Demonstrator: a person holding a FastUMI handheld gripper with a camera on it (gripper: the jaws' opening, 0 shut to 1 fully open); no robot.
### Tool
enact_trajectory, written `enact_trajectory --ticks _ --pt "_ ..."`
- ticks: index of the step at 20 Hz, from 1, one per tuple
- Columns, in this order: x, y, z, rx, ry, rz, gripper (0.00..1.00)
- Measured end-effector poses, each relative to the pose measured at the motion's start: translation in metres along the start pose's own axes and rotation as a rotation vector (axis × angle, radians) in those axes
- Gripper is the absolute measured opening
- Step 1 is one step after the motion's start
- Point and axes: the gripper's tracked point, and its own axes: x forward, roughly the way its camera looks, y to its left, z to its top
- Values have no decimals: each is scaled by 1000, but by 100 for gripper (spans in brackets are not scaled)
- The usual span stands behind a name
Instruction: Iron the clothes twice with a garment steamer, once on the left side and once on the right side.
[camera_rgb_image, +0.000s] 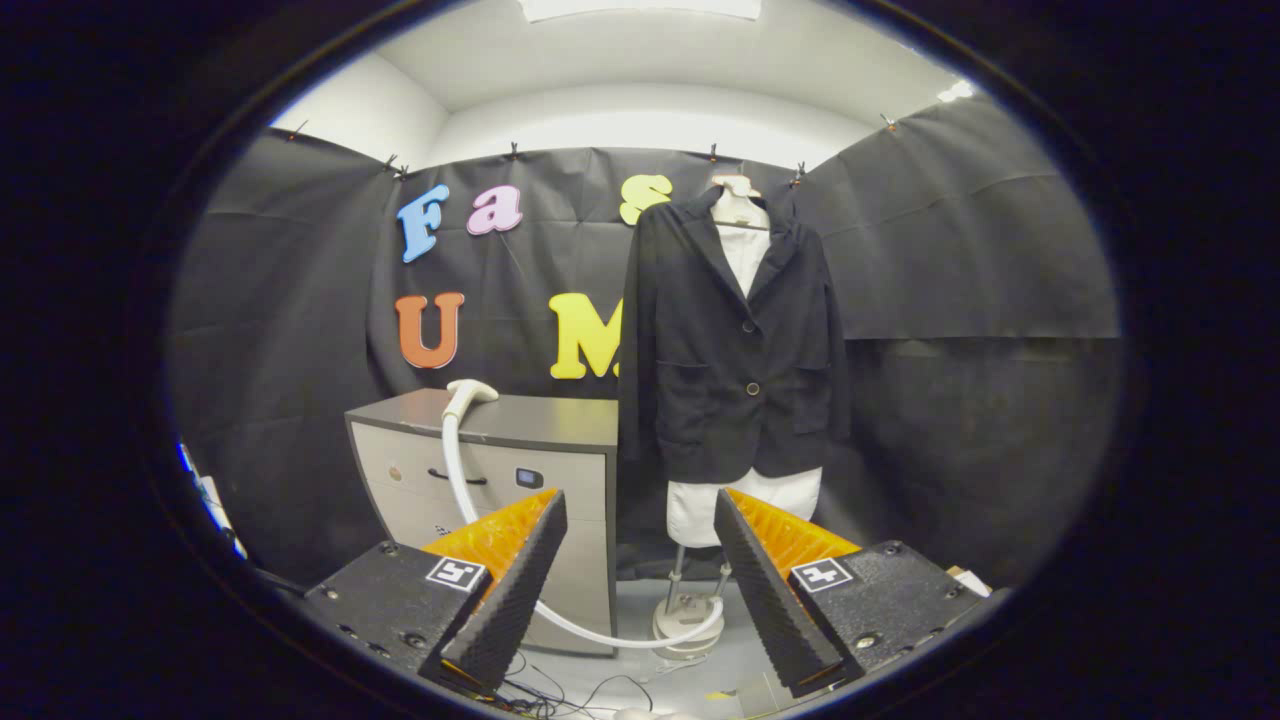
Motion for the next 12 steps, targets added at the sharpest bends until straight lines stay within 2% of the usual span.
enact_trajectory --ticks 6,12 --pt "24 22 24 21 3 34 96" --pt "78 65 64 9 7 143 96"
